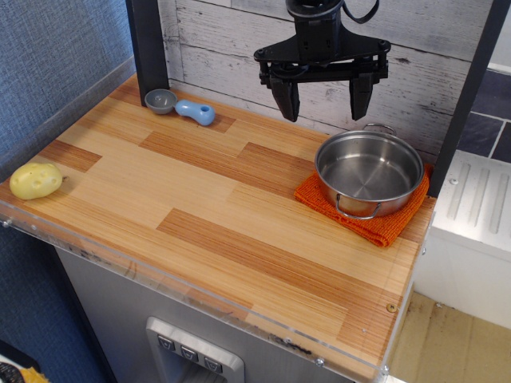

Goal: Place the scoop near the front of the towel

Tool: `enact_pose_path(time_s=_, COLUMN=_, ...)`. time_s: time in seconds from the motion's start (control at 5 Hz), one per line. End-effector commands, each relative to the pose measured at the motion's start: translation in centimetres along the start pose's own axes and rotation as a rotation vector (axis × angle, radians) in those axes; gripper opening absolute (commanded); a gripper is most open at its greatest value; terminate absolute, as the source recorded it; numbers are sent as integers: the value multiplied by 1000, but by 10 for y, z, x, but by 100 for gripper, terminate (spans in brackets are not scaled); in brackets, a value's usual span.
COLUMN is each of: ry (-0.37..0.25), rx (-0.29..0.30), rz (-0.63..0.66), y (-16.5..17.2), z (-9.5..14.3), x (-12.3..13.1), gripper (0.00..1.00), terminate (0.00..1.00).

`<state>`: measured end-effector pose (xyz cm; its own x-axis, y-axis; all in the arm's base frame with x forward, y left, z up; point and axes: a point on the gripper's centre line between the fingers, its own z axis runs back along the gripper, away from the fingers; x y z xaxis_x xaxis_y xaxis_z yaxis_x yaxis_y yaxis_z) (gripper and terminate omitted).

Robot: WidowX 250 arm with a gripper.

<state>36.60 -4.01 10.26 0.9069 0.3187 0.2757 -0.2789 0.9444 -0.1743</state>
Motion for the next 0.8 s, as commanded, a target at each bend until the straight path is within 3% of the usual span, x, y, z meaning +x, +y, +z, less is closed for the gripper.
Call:
enact_pose_path(time_s=0.0, ry=0, rx=0, rz=0, y=0, z=0, x=0, gripper=100, terminate=0)
enact_pose_path(time_s=0.6, ry=-58, rx=7, rz=466, y=75, z=-16, x=44, gripper=100, terminate=0)
